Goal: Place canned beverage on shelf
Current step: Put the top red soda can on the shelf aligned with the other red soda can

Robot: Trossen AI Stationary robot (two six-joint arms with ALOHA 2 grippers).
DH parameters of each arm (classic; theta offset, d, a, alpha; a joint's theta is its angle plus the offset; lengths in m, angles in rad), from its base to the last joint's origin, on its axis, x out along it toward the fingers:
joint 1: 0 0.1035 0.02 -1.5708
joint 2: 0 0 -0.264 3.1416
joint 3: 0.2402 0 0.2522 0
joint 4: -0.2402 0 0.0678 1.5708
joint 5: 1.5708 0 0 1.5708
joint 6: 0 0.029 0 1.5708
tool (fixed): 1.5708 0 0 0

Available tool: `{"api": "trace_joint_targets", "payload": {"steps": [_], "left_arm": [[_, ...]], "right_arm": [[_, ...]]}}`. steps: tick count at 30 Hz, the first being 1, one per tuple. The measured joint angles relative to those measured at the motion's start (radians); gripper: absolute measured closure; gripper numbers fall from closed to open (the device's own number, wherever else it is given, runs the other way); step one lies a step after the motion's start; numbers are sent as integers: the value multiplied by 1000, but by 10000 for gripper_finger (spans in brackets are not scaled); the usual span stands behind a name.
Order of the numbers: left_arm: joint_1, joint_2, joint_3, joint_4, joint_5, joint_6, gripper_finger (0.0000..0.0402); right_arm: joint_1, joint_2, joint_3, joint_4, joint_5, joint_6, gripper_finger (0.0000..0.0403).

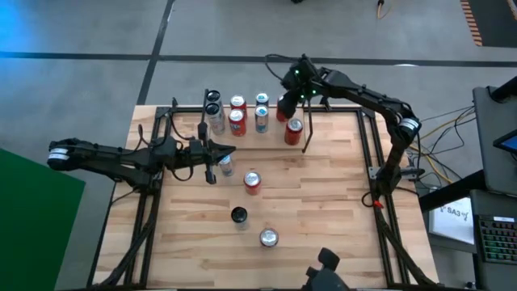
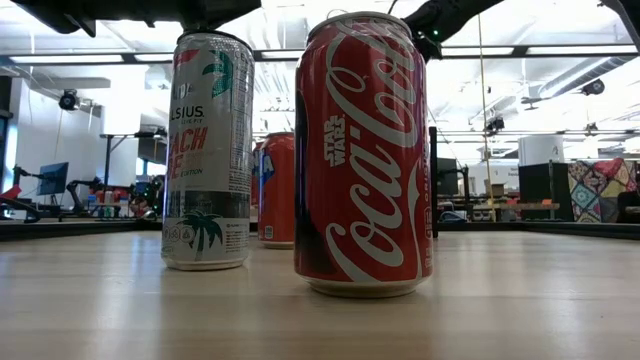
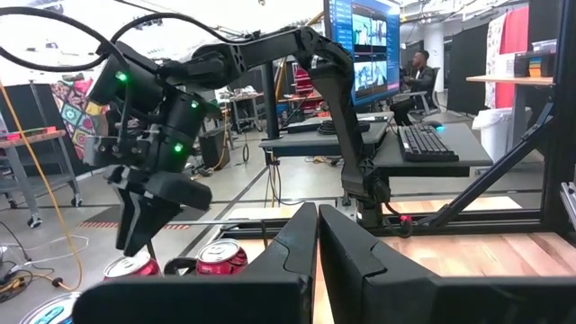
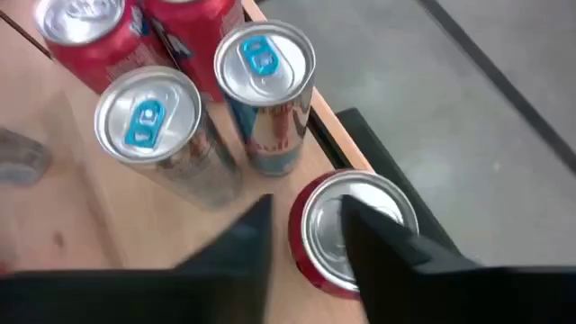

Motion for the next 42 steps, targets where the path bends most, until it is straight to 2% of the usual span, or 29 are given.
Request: {"api": "trace_joint_targets", "payload": {"steps": [3,7,16,22,37,42], "left_arm": [[0,0,0,0,0,0,402],[0,0,0,0,0,0,402],[0,0,0,0,0,11,402],[0,0,0,0,0,12,402],[0,0,0,0,0,12,402],[0,0,0,0,0,12,402]], "right_arm": [[9,0,-4,-7,53,-17,372],[6,0,-7,-8,97,-9,391],[9,15,-33,-5,116,12,394],[9,25,-34,0,167,10,394],[9,16,-32,-69,168,10,394],[9,16,-25,-89,230,11,394]]}}
